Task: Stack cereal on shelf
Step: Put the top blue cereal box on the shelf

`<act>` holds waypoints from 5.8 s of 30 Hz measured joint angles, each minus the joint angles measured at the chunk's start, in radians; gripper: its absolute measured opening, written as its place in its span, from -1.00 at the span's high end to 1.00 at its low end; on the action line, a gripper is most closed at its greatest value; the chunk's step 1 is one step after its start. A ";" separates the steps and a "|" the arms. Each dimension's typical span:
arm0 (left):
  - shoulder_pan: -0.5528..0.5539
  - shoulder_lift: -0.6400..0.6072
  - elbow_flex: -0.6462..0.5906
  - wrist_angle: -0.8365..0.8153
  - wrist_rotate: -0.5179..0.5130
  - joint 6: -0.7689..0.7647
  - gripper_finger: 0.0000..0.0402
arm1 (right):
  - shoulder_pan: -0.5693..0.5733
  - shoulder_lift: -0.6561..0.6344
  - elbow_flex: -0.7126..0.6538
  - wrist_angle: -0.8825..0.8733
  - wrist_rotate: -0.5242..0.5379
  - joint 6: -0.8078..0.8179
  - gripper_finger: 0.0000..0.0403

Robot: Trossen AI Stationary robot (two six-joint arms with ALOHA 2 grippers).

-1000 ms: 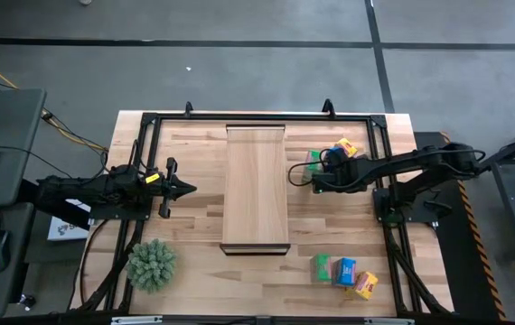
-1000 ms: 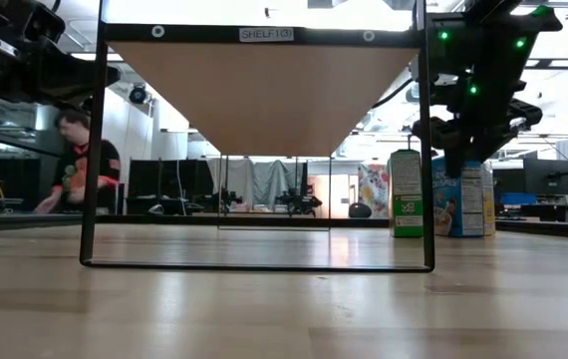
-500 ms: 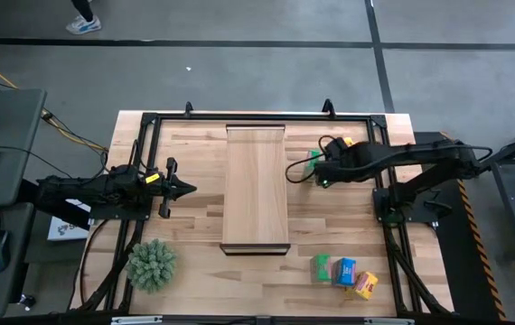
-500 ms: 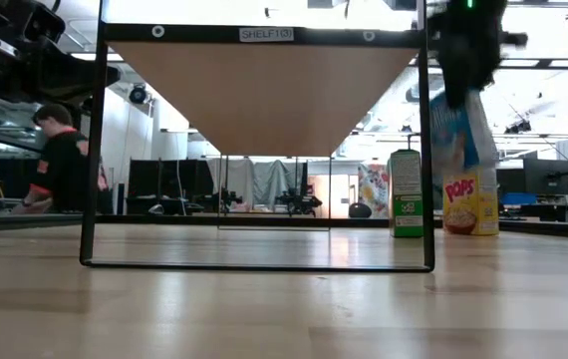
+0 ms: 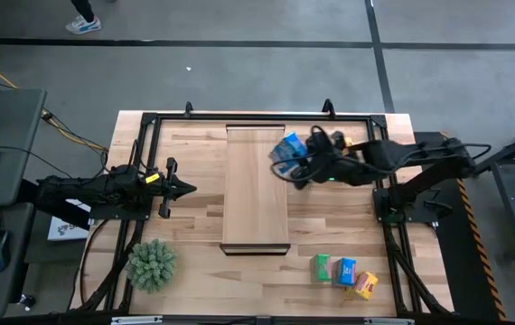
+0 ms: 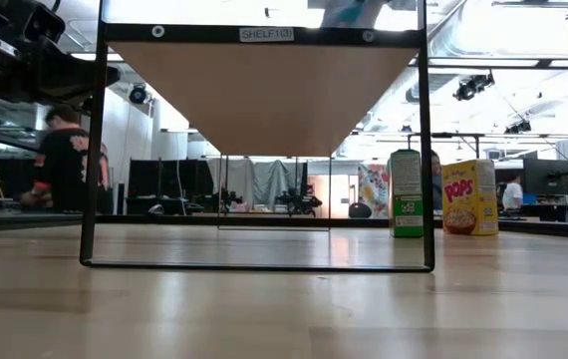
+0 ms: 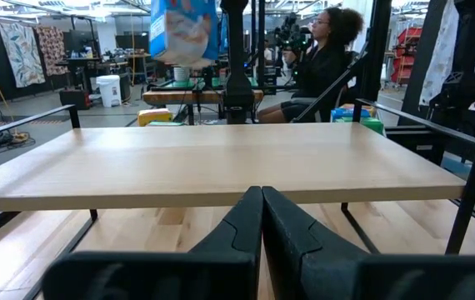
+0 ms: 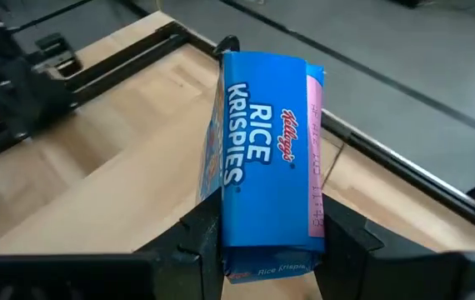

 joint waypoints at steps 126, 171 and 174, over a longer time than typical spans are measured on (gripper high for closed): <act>0.000 0.000 0.000 0.000 0.000 0.000 0.98 | -0.493 -0.133 -0.674 0.944 -0.531 -0.661 1.00; 0.000 0.000 0.000 0.000 0.001 0.000 0.98 | -0.593 -0.043 -0.648 1.078 -0.622 -0.619 1.00; 0.000 0.000 0.000 0.000 0.001 0.000 0.98 | -0.593 -0.043 -0.648 1.066 -0.628 -0.614 1.00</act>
